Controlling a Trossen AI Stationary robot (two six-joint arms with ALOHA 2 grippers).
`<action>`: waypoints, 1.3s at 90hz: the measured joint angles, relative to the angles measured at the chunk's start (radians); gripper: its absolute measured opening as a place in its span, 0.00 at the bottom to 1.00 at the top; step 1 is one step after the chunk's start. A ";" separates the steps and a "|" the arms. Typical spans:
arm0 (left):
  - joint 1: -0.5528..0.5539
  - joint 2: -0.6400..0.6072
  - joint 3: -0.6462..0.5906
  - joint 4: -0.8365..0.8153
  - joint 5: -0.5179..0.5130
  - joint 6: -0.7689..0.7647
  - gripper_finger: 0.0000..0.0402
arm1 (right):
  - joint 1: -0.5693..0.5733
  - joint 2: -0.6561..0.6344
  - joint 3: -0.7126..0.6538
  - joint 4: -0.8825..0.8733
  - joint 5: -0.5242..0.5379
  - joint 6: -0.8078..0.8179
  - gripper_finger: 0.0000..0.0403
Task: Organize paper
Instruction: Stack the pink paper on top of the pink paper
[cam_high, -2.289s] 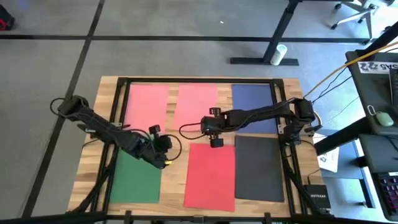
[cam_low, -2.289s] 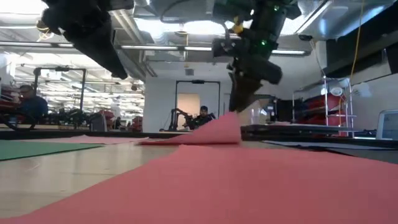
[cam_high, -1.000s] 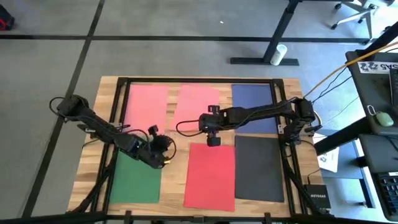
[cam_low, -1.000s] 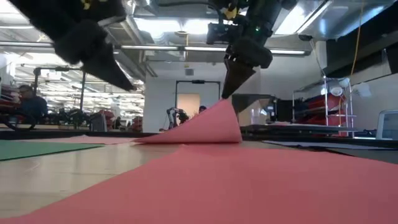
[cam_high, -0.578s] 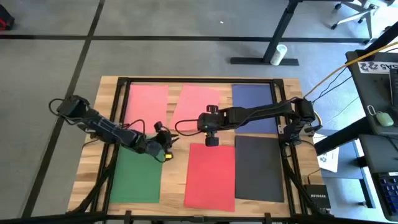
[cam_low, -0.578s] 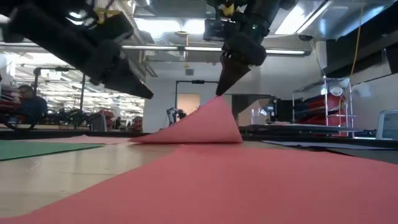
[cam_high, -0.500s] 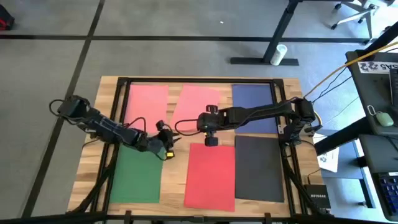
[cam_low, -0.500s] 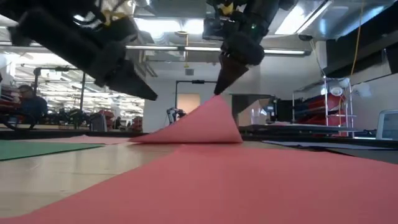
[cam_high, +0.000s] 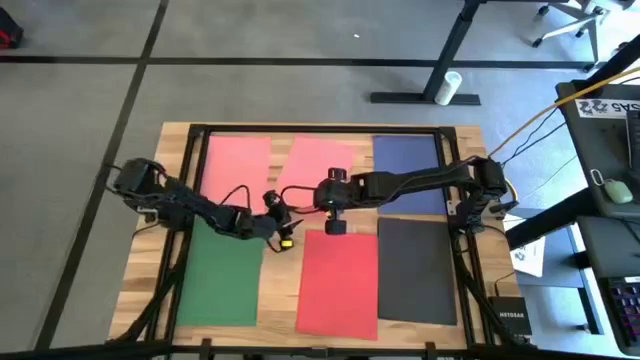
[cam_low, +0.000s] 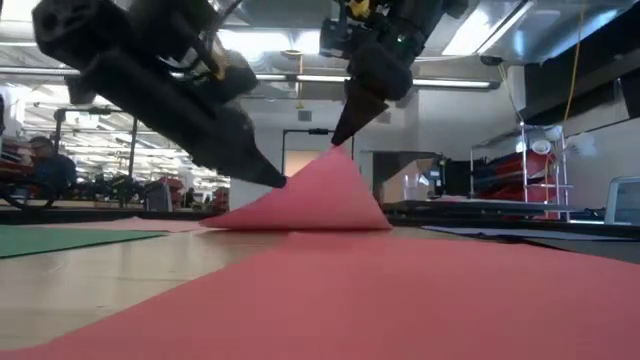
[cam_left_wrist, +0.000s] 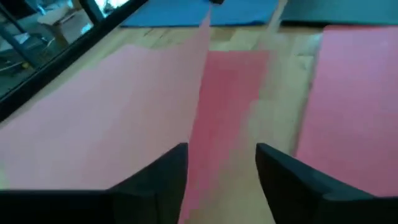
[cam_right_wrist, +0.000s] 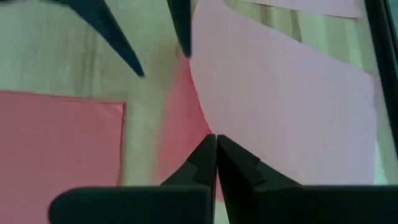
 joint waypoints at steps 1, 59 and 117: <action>0.003 0.006 0.003 0.000 0.000 0.000 0.45 | 0.000 0.000 0.000 0.001 0.000 0.001 0.00; 0.087 0.056 0.046 -0.006 -0.035 0.058 0.26 | 0.000 0.000 0.000 0.025 -0.044 0.003 0.00; 0.060 -0.156 0.051 -0.272 -0.174 0.119 0.00 | 0.038 -0.035 0.000 0.005 -0.089 -0.001 0.00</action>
